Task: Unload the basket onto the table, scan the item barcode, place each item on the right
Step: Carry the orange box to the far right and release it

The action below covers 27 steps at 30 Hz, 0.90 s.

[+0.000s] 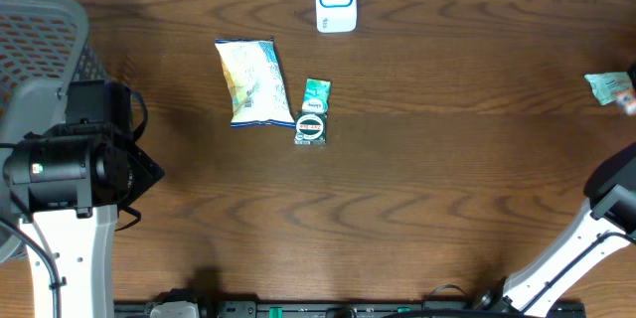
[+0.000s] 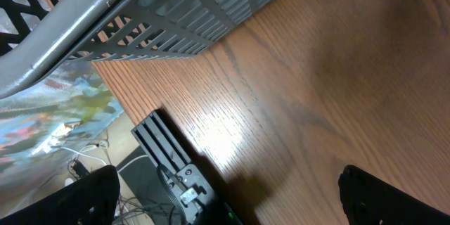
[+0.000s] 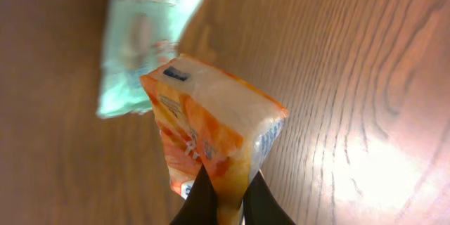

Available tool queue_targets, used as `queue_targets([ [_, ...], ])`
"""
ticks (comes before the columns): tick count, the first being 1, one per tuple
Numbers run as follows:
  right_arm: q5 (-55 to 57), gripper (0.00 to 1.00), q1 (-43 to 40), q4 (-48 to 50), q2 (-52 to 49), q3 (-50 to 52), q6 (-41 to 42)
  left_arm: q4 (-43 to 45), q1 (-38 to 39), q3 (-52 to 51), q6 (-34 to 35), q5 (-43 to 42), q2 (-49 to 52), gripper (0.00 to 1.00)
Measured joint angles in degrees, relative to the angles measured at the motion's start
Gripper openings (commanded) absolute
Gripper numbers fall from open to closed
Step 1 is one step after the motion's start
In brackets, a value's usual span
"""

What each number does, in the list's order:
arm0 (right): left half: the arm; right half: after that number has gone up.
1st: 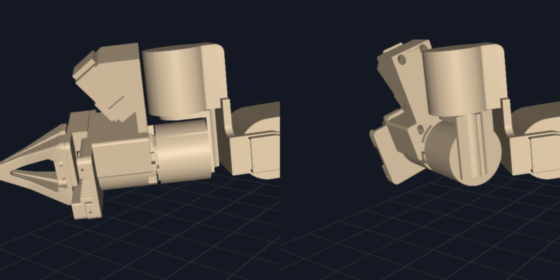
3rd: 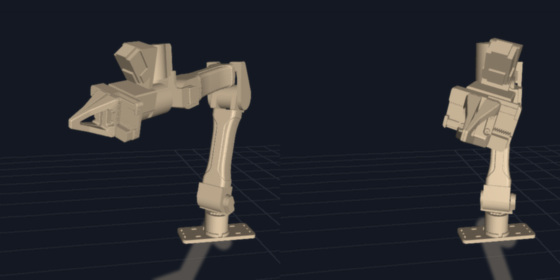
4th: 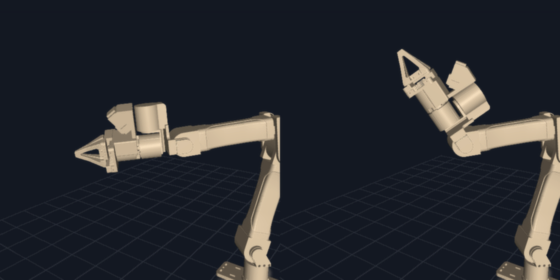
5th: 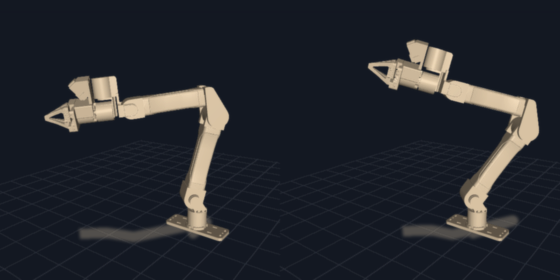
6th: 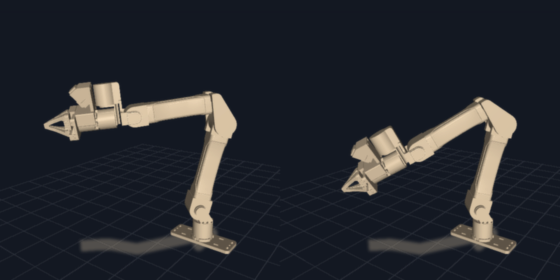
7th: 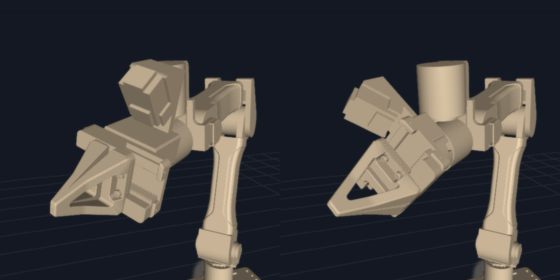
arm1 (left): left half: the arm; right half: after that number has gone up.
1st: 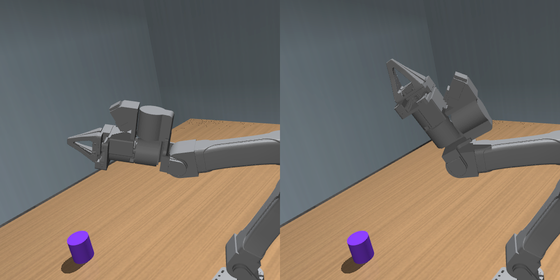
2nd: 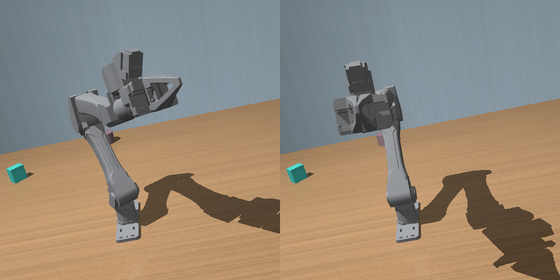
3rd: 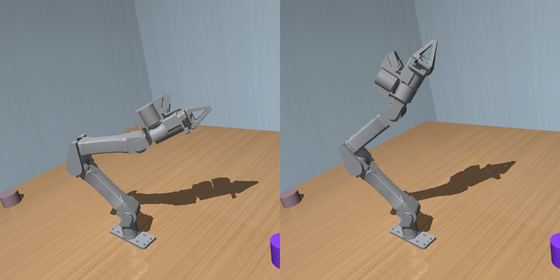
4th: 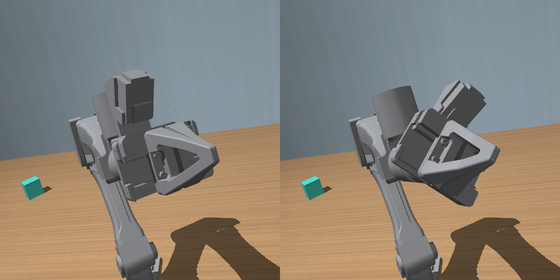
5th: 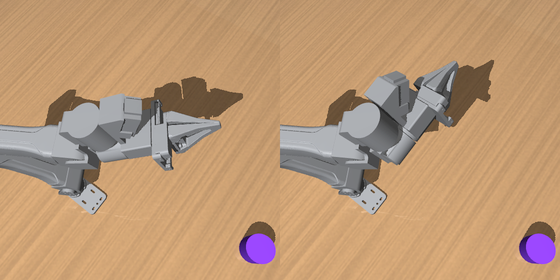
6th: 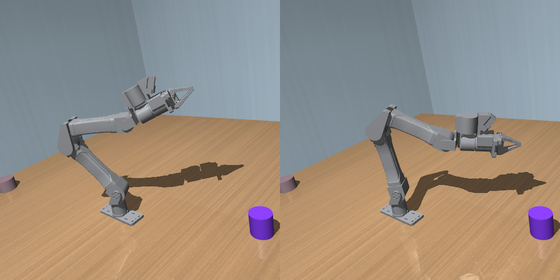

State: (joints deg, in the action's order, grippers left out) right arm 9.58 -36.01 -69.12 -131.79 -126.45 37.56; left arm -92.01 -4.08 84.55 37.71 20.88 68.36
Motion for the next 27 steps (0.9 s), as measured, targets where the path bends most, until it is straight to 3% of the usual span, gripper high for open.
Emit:
queue_targets([
  [8, -1.2, 0.02, -3.2, 8.5, 0.0, 11.3, 6.9, 0.0, 0.0, 0.0, 0.0, 0.0, 0.0, 0.98],
  [21, -12.3, 0.05, -4.2, 27.2, 0.0, 20.4, 9.2, 0.0, 0.0, 0.0, 0.0, 0.0, 0.0, 0.98],
  [24, -14.8, 0.22, -4.2, 28.3, 0.0, 20.4, 9.5, 0.0, 0.0, 0.0, 0.0, 0.0, 0.0, 0.98],
  [27, -16.9, 0.18, -4.2, 28.5, 0.0, 20.5, 7.9, 0.0, 0.0, 0.0, 0.0, 0.0, 0.0, 0.98],
])
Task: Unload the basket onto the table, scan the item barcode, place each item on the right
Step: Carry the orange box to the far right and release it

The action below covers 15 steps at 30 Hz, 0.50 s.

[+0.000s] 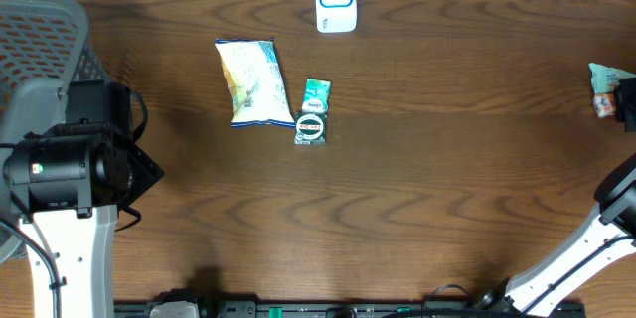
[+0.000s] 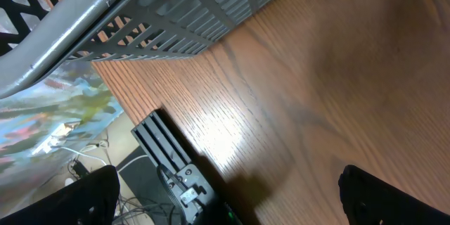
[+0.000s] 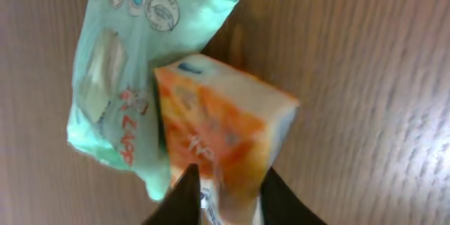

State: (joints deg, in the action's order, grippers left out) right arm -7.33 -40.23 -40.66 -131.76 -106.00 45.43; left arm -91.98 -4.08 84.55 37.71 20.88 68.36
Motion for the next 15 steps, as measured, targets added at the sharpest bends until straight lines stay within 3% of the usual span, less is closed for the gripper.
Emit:
queue_targets([
  [8, -1.8, 0.63, 0.0, -3.3, 0.2, 0.0, -6.6, 0.0, 0.0, 0.0, 0.0, 0.0, 0.0, 0.98],
  [9, -2.0, 0.7, 0.0, -3.7, 0.5, 0.0, -7.3, 0.0, 0.0, 0.0, 0.0, 0.0, 0.0, 0.98],
  [10, -2.0, 0.84, 0.0, -3.9, 0.9, 0.0, -7.4, 0.0, 0.0, 0.0, 0.0, 0.0, 0.0, 0.98],
  [11, -2.1, 0.87, 0.0, -4.3, 1.5, 0.0, -8.1, 0.0, 0.0, 0.0, 0.0, 0.0, 0.0, 0.98],
  [15, -2.1, 0.86, 0.0, -5.2, 6.2, 0.0, -9.7, 0.0, 0.0, 0.0, 0.0, 0.0, 0.0, 0.98],
])
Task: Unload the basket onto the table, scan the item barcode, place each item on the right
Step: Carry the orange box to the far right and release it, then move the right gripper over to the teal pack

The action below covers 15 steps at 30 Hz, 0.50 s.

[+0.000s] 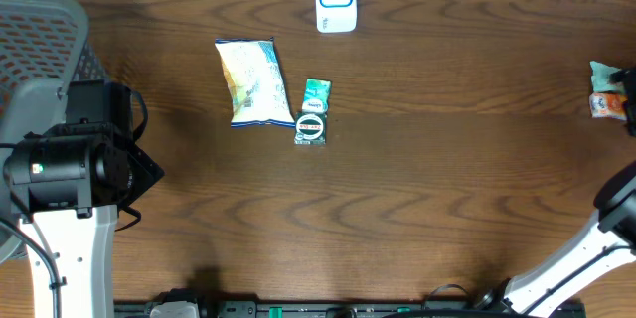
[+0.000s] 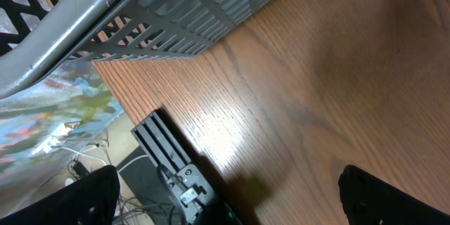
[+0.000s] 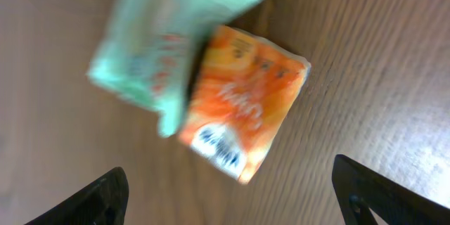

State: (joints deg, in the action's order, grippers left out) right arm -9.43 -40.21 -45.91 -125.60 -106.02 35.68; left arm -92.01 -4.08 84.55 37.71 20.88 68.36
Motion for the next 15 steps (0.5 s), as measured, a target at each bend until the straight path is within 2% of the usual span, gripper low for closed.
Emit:
queue_targets([
  [8, -3.7, 0.81, 3.4, -2.1, 13.5, -0.1, -4.2, 0.0, 0.0, 0.0, 0.0, 0.0, 0.0, 0.98],
  [15, -16.2, 0.68, 13.5, -3.5, 14.8, -0.2, -9.4, 0.0, 0.0, 0.0, 0.0, 0.0, 0.0, 0.97],
])
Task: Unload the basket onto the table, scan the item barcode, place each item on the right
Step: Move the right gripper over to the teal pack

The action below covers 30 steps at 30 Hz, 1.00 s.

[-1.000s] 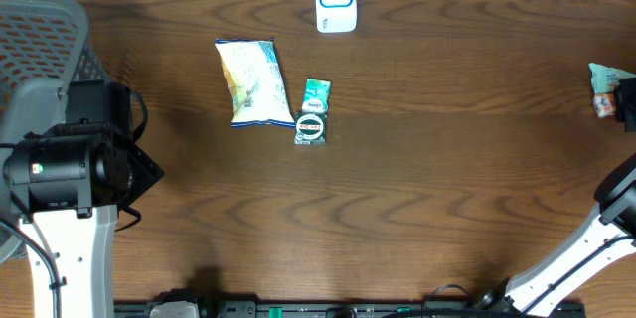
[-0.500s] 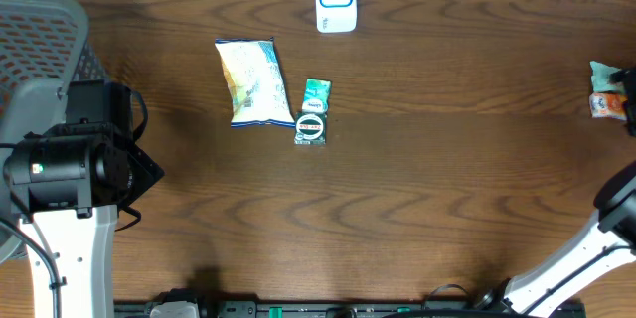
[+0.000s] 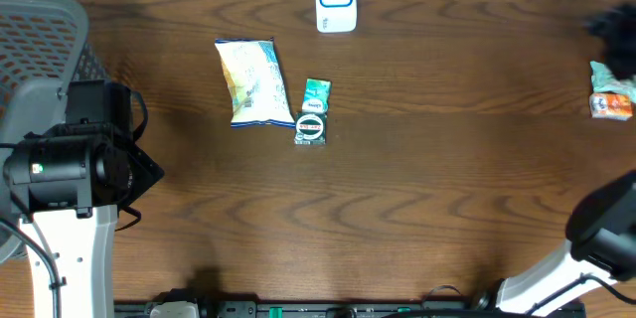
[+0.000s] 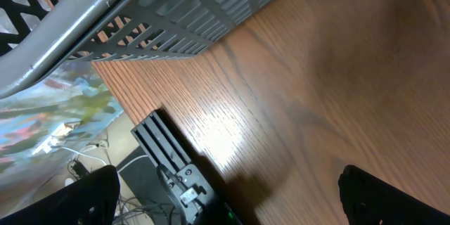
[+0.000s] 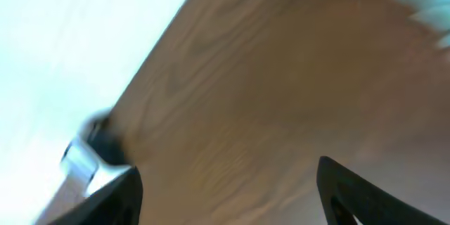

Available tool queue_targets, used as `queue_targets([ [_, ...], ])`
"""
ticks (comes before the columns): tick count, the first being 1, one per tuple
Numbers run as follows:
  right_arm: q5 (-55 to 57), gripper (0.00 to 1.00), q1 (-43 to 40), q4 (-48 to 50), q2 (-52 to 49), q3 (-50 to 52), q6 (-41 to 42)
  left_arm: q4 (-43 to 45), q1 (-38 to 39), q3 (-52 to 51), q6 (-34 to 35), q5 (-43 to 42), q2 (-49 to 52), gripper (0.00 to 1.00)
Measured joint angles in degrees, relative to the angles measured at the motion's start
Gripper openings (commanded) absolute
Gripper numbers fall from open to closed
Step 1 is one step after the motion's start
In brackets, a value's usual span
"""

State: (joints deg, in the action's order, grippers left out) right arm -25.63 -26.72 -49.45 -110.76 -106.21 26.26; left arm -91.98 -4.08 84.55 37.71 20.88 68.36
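The white-and-blue scanner stands at the table's back edge. A white, yellow and blue snack bag (image 3: 252, 81) and a small green packet (image 3: 313, 112) lie in front of it. At the far right an orange packet (image 3: 611, 107) lies against a mint-green packet (image 3: 606, 78). My right gripper (image 3: 611, 25) shows as a dark blur behind them. In its own blurred view the right gripper (image 5: 232, 197) is open over bare wood. My left gripper (image 4: 225, 200) is open and empty near the table's left edge.
A grey mesh basket (image 3: 40, 30) stands at the back left, its wall (image 4: 176, 14) close to the left wrist. A black rail (image 4: 169, 162) and cables lie beyond the table edge. The left arm (image 3: 70, 169) occupies the front left corner.
My right gripper, open over the orange packet, has moved away toward the table's back edge. Both packets stay lying at the far right. The left arm has not moved.
My right gripper was shut on the orange packet beside the mint-green one. Then it held it right over the mint packet. Then it was open, the orange packet lying against the mint one. Now the gripper is away from both.
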Motion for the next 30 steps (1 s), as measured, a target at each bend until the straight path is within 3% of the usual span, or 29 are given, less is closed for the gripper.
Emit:
queue_targets([
  [2, -2.1, 0.52, 4.1, -0.7, -0.2, 0.0, -2.2, 0.0, 0.0, 0.0, 0.0, 0.0, 0.0, 0.98],
  [4, -3.5, 0.44, 8.8, -0.9, -0.4, 0.0, -4.5, 0.0, 0.0, 0.0, 0.0, 0.0, 0.0, 0.98],
  [13, -2.3, 0.41, 30.2, 4.4, -5.9, 0.0, -8.9, 0.0, 0.0, 0.0, 0.0, 0.0, 0.0, 0.98],
  [18, -0.1, 0.2, 40.6, 9.6, -11.5, 0.0, -9.8, 0.0, 0.0, 0.0, 0.0, 0.0, 0.0, 0.97],
  [30, 13.0, 0.01, 56.1, 14.1, -17.4, 0.1, -8.5, 0.0, 0.0, 0.0, 0.0, 0.0, 0.0, 0.97],
])
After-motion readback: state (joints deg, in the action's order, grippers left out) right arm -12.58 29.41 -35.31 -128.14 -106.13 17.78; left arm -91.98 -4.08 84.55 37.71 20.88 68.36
